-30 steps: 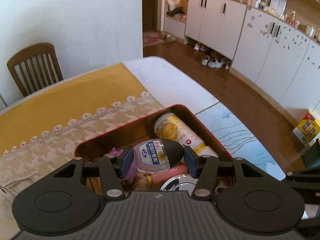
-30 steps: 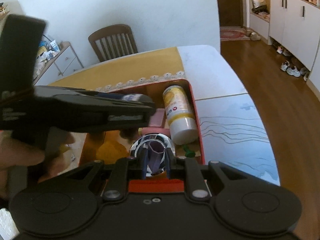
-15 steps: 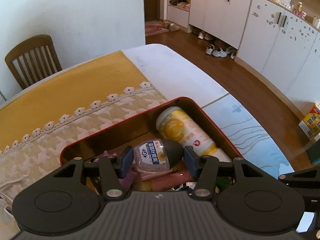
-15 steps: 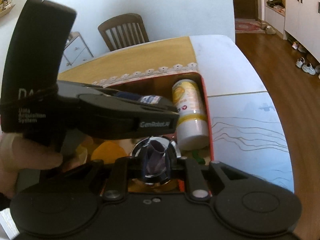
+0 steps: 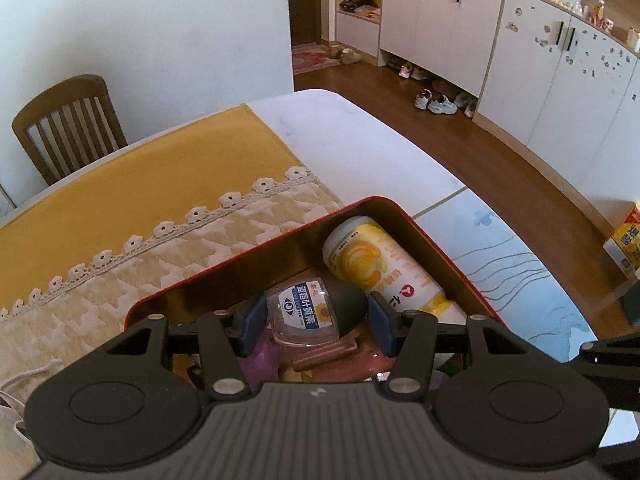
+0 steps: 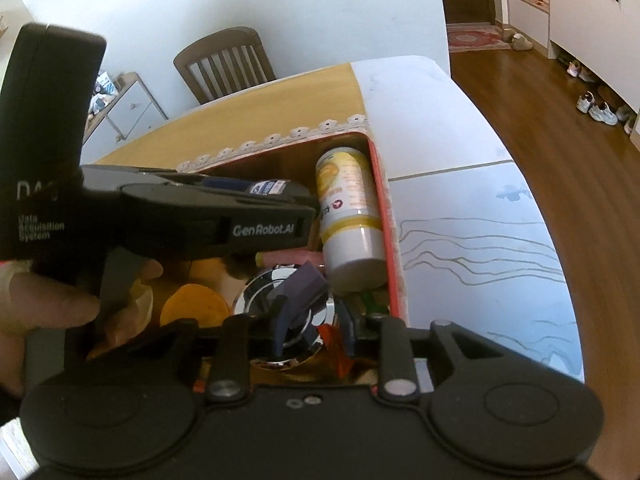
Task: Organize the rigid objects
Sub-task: 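Open both grippers to release the bottle and eraser, then withdraw, then move the left gripper to the white sunglasses while the right approaches the nail clipper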
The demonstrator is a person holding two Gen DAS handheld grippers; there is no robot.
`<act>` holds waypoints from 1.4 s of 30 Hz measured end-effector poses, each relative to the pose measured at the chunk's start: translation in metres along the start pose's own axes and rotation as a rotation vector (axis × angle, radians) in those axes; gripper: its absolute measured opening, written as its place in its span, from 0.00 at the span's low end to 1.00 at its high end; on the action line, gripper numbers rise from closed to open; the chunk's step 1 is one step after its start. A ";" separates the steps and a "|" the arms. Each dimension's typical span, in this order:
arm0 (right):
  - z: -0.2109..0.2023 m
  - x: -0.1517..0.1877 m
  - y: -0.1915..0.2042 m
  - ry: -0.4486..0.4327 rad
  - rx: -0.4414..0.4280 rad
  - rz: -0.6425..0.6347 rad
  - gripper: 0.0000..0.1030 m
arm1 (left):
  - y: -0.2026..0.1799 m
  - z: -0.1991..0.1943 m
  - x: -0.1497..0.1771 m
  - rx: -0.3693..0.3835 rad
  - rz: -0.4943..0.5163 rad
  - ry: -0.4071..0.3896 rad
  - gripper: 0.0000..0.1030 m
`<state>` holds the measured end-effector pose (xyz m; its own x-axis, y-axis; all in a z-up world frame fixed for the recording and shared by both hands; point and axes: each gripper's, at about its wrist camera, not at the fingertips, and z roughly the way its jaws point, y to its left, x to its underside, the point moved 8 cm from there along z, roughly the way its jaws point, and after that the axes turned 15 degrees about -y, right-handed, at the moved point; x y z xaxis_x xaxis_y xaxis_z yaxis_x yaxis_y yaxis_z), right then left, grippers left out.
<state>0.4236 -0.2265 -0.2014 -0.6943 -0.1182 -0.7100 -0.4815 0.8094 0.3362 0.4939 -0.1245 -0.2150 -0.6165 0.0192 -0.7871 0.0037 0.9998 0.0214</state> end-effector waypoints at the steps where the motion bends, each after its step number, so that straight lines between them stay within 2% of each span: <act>1: -0.001 0.000 -0.001 -0.003 0.003 0.003 0.32 | 0.000 -0.001 0.000 0.004 -0.002 -0.002 0.54; 4: -0.005 0.000 -0.004 -0.008 0.008 0.020 0.37 | -0.002 -0.005 0.002 0.006 0.009 -0.008 0.61; 12: -0.016 -0.005 0.001 -0.031 0.024 0.015 0.42 | 0.001 -0.026 0.001 0.022 0.008 -0.046 0.61; 18: -0.029 -0.009 0.013 -0.059 0.023 -0.019 0.50 | 0.011 -0.052 0.001 0.044 0.003 -0.084 0.61; 23: -0.039 -0.012 0.025 -0.080 0.017 -0.035 0.58 | 0.025 -0.080 0.001 0.058 -0.020 -0.125 0.61; 26: -0.043 -0.012 0.033 -0.090 0.018 -0.047 0.63 | 0.035 -0.095 0.002 0.058 -0.033 -0.148 0.67; 31: -0.049 -0.008 0.053 -0.105 0.020 -0.073 0.73 | 0.054 -0.120 0.009 0.047 -0.061 -0.176 0.68; 34: -0.053 -0.006 0.066 -0.118 0.020 -0.085 0.78 | 0.067 -0.134 0.015 0.040 -0.072 -0.190 0.73; 39: -0.054 -0.002 0.090 -0.131 0.019 -0.096 0.84 | 0.090 -0.156 0.026 0.038 -0.086 -0.212 0.74; 42: -0.052 0.001 0.105 -0.139 0.013 -0.101 0.88 | 0.103 -0.168 0.033 0.034 -0.082 -0.229 0.78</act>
<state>0.3449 -0.1717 -0.1344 -0.5619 -0.1196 -0.8185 -0.5378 0.8047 0.2516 0.3422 -0.0223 -0.1350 -0.4216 -0.0640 -0.9045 -0.0105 0.9978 -0.0657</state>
